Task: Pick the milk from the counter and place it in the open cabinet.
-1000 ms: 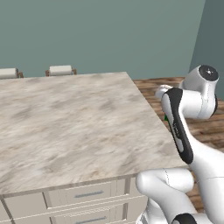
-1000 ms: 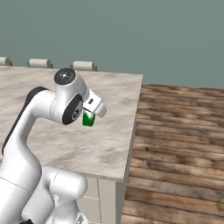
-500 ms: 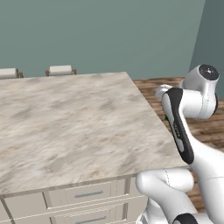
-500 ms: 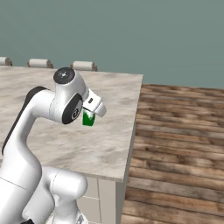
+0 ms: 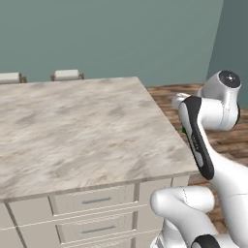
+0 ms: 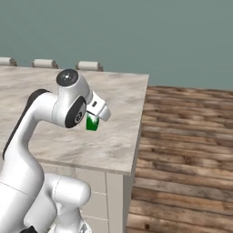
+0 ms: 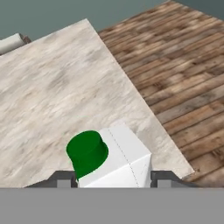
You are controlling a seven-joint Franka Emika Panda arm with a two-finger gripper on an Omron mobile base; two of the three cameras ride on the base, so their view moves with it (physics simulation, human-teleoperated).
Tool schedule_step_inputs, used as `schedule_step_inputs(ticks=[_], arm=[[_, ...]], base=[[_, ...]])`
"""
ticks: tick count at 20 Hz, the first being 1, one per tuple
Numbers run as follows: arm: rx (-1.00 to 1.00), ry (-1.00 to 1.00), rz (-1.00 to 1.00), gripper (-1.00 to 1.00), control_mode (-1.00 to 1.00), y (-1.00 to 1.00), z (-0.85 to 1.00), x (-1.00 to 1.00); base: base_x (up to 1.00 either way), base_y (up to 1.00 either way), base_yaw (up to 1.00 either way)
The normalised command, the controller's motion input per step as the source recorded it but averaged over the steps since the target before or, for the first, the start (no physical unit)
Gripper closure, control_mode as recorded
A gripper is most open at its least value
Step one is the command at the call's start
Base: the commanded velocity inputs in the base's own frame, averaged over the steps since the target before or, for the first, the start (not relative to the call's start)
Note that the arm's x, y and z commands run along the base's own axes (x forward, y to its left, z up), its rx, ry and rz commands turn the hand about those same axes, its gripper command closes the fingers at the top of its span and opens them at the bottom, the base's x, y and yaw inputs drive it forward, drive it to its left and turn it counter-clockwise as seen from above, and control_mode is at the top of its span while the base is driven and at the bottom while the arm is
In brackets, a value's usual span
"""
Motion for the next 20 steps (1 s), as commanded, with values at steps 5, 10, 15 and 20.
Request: schedule_step_inputs(ticks=[5, 10, 15, 20], arm=[[0.00, 0.00, 0.00, 1.00, 1.00, 0.00, 0.00, 0.00], [0.00, 0.00, 0.00, 1.00, 1.00, 0.00, 0.00, 0.00], [0.00, 0.00, 0.00, 1.00, 1.00, 0.00, 0.00, 0.00], [0.00, 0.00, 0.00, 1.00, 1.00, 0.00, 0.00, 0.00]], base=[[-0.85, 0.00, -0.10], [0.04, -0.04, -0.57], [0.14, 0.00, -0.91], [0.05, 0.00, -0.90]])
